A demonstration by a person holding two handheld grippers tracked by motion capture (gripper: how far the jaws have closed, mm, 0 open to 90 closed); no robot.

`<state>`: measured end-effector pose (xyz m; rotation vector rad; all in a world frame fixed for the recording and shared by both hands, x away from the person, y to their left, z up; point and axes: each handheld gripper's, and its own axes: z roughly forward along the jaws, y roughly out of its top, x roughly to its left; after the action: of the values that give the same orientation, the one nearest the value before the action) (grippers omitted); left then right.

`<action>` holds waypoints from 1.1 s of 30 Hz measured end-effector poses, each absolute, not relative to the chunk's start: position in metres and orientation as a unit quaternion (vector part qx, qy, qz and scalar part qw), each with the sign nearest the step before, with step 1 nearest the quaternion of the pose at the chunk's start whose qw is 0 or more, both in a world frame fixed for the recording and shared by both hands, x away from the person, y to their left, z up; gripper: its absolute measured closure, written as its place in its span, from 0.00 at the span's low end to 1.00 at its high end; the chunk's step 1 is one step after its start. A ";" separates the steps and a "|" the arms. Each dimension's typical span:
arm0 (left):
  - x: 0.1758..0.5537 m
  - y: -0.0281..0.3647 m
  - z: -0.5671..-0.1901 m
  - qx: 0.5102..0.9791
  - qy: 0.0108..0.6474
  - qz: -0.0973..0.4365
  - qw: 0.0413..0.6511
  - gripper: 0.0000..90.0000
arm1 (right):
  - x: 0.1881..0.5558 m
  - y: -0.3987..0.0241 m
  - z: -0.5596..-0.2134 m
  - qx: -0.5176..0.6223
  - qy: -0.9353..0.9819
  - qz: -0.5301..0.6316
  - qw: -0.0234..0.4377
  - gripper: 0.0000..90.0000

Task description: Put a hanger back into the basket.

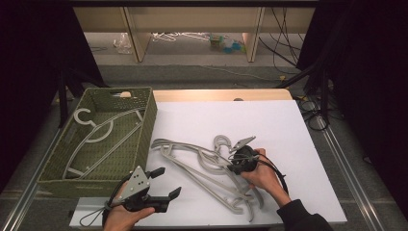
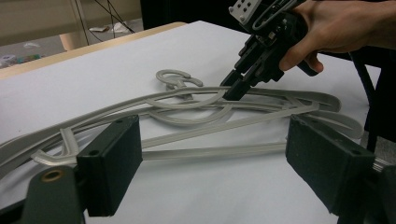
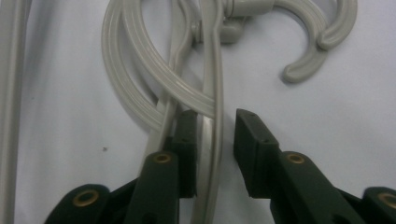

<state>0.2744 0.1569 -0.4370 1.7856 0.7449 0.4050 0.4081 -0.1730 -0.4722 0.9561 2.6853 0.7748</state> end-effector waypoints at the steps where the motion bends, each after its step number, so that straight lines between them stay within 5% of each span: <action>1: 0.275 0.157 -0.437 0.755 0.314 0.172 0.550 0.21 | 0.408 -0.172 -0.472 0.323 0.906 0.258 0.091 0.82; 3: 0.275 0.158 -0.437 0.756 0.310 0.175 0.548 0.21 | 0.409 -0.172 -0.472 0.315 0.909 0.259 0.091 0.88; 17: 0.274 0.159 -0.436 0.754 0.316 0.174 0.549 0.21 | 0.397 -0.173 -0.444 0.304 0.897 0.287 0.146 0.91; 33: 0.277 0.159 -0.436 0.751 0.324 0.180 0.547 0.22 | 0.365 -0.195 -0.426 0.258 0.907 0.306 0.128 0.91</action>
<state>0.2771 0.1593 -0.4360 1.7790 0.7676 0.4265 0.3645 -0.1952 -0.4260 0.7496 2.6402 0.8913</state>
